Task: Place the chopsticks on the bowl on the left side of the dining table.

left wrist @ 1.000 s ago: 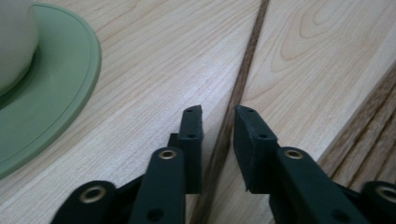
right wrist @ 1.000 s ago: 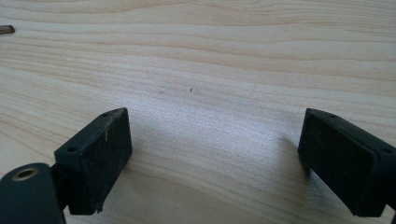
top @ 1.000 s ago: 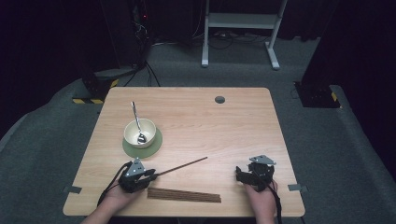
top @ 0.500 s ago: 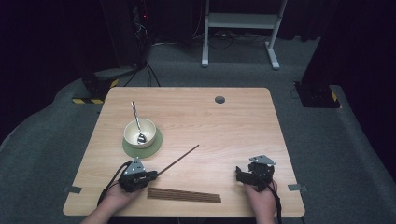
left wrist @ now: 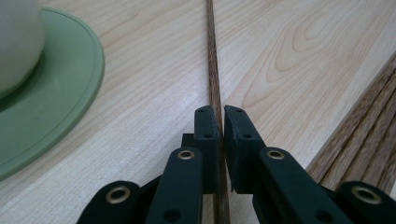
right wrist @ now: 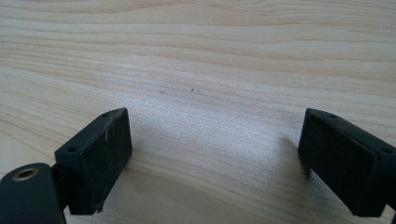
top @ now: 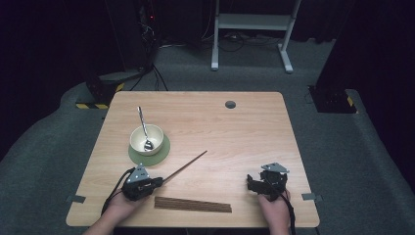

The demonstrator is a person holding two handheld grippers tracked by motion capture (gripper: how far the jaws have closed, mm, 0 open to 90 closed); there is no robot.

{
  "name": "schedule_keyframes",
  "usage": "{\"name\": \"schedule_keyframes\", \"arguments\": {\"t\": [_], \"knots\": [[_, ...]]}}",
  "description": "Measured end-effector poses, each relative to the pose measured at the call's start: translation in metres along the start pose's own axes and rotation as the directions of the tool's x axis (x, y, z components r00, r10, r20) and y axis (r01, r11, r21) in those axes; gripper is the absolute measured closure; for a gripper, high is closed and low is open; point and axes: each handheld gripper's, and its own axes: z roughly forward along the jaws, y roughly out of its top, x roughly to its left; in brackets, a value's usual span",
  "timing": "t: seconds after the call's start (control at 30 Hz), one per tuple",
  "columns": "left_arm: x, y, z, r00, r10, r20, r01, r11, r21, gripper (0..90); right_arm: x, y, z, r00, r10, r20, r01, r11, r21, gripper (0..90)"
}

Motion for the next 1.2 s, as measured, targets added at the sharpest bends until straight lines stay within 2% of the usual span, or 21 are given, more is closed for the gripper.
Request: {"name": "schedule_keyframes", "arguments": {"t": [0.13, 0.47, 0.67, 0.93, 1.2], "knots": [[0.004, 0.001, -0.005, 0.9996, -0.027, 0.006, 0.027, 0.9992, -0.029, 83.4, 0.0, 0.0, 0.0, 1.0, 0.0, 0.0, 0.0, 1.0, 0.0, 9.5], [0.008, 0.004, -0.017, 0.999, -0.043, -0.01, 0.042, 0.9953, -0.088, 83.5, 0.0, 0.0, 0.0, 1.0, -0.001, 0.0, 0.001, 1.0, 0.0, 9.5], [0.012, 0.006, -0.025, 0.9974, -0.071, -0.008, 0.069, 0.9886, -0.134, 83.7, 0.0, 0.0, 0.0, 1.0, -0.001, -0.001, 0.001, 1.0, 0.0, 9.5], [0.017, 0.007, -0.036, 0.9959, -0.088, -0.018, 0.084, 0.9804, -0.179, 83.7, 0.0, 0.0, 0.0, 1.0, -0.002, -0.002, 0.002, 1.0, 0.0, 9.5], [0.021, 0.008, -0.045, 0.9955, -0.09, -0.031, 0.081, 0.9749, -0.207, 83.7, 0.0, 0.0, 0.0, 1.0, 0.0, -0.002, 0.0, 1.0, 0.0, 9.5]]}}
